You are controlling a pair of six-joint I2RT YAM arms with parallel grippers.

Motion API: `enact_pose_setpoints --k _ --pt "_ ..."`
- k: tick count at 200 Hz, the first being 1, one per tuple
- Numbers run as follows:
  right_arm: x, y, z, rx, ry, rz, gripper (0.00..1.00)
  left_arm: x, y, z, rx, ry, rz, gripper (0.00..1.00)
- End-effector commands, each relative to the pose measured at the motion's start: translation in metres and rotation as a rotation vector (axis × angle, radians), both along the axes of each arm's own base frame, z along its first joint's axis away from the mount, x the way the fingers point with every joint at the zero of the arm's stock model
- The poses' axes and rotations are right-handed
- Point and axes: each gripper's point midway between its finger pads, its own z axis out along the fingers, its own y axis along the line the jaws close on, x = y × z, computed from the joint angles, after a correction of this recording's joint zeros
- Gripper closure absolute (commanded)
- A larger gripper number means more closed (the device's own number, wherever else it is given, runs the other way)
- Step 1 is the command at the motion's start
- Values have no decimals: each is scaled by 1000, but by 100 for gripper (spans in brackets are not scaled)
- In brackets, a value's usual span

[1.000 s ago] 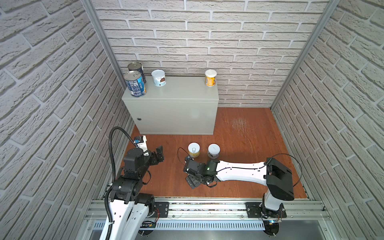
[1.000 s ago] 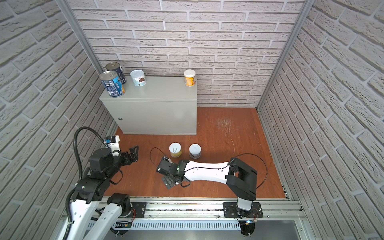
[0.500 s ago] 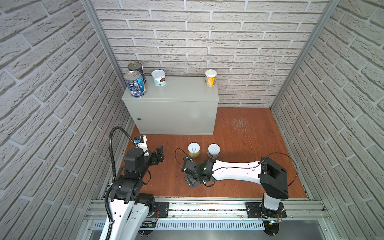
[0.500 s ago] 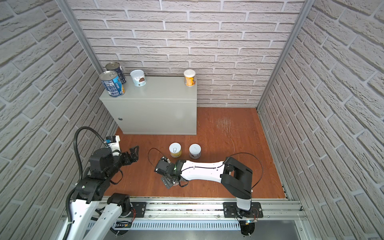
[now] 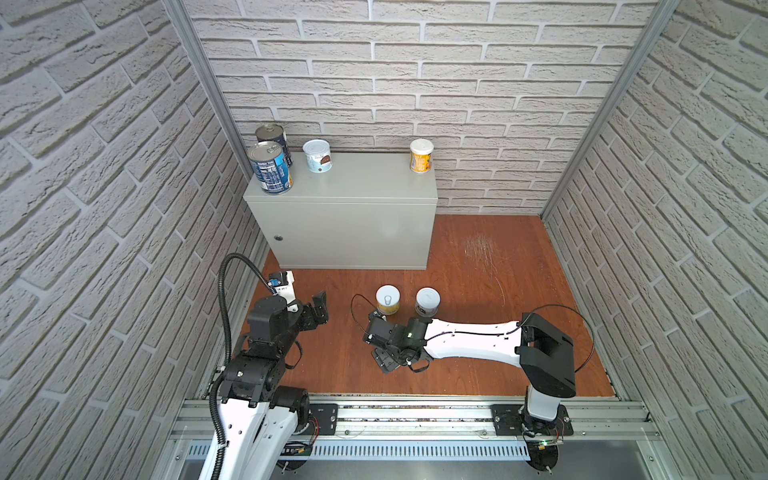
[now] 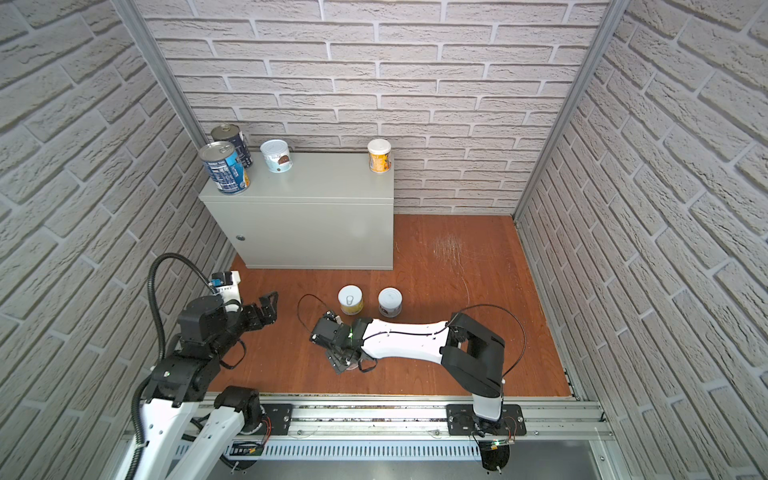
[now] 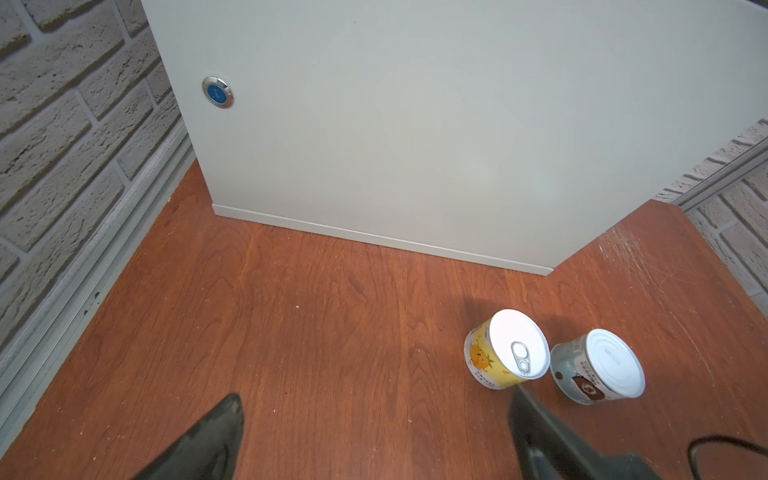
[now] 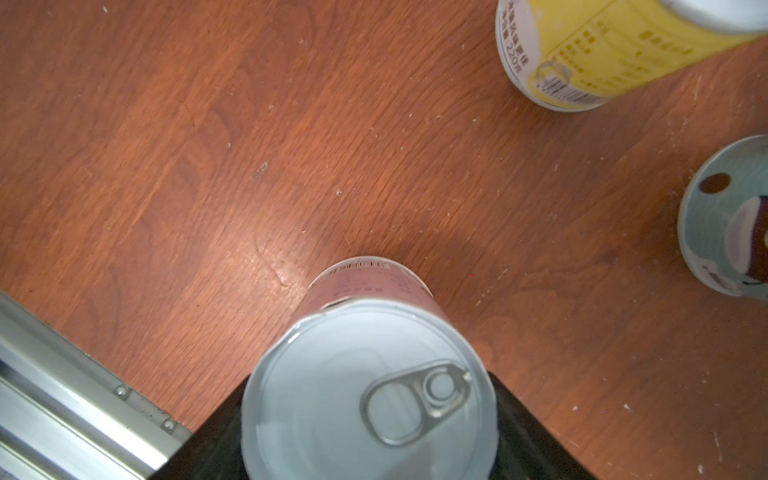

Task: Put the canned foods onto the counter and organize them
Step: 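Lift the pink-labelled can with the right gripper toward the left gripper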

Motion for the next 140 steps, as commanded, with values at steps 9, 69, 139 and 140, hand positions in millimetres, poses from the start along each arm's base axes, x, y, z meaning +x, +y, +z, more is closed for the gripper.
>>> enact_pose_setpoints --k 9,69,139,140 --pt "6 -7 10 31 -7 -42 39 5 -5 7 -4 -53 -34 2" --pt "17 -15 32 93 -27 -70 44 4 -5 9 -6 -63 -36 2" --pt "35 -26 55 136 -67 -91 46 5 -13 10 -21 -74 -79 2" --pt "35 -26 55 136 -68 -91 46 5 -14 10 -21 -74 -80 2"
